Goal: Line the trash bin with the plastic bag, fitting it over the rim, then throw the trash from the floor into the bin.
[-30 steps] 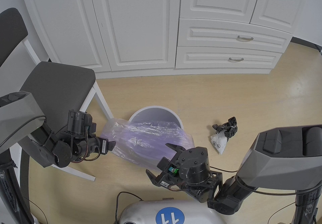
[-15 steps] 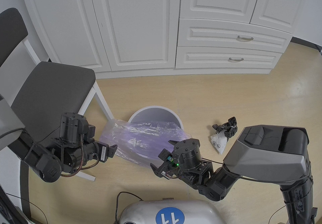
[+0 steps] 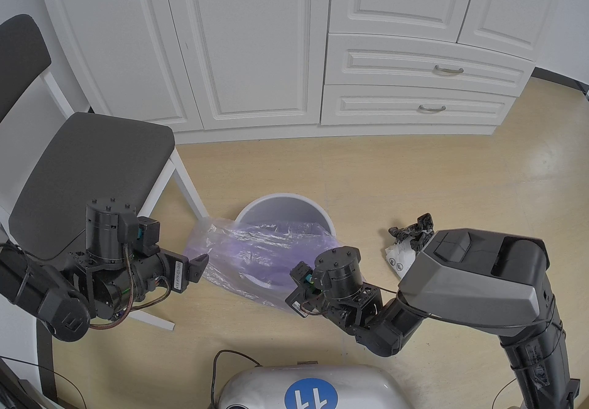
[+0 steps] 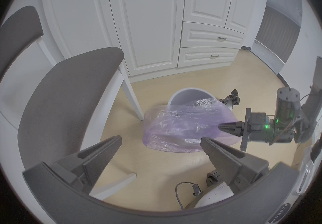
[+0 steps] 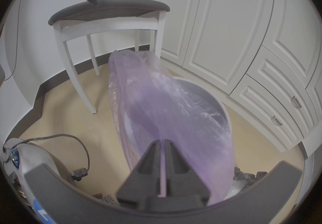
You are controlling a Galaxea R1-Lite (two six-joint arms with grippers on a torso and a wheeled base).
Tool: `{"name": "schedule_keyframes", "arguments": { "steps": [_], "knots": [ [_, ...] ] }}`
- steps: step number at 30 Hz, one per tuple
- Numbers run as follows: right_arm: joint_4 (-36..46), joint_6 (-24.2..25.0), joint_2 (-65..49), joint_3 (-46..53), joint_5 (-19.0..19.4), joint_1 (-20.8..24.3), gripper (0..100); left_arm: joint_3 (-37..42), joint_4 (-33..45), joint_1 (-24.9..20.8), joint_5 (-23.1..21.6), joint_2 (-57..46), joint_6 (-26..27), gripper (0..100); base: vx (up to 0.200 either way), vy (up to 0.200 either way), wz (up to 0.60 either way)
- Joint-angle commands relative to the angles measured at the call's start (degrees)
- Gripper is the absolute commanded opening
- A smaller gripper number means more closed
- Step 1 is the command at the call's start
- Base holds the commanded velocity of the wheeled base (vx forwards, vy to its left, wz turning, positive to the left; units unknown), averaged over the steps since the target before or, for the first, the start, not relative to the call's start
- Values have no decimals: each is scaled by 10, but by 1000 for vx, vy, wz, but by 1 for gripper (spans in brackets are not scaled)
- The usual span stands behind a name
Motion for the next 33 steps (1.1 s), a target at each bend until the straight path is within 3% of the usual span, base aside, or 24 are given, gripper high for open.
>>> {"name": "schedule_keyframes", "arguments": {
  "steps": [1,6,8,20,29,33],
  "knots": [
    [-4,3,-32,7,-1,-10,0,25,-5,1,0,-31,-2,100,0,0,0],
    [-4,5,-52,10,-2,-16,0,72,-34,1,0,-51,-3,100,0,0,0],
    [-3,7,-42,-17,-1,-35,0,116,-92,1,0,-65,-15,100,0,0,0],
    [1,64,68,-259,-12,-113,0,248,-291,-5,0,-95,-61,100,0,0,0],
    [15,91,169,-506,-37,-152,0,271,-305,-33,0,-94,-89,100,0,0,0],
    [48,116,192,-512,-31,-159,0,273,-305,-51,2,-97,-90,100,0,0,0]
  ]
}}
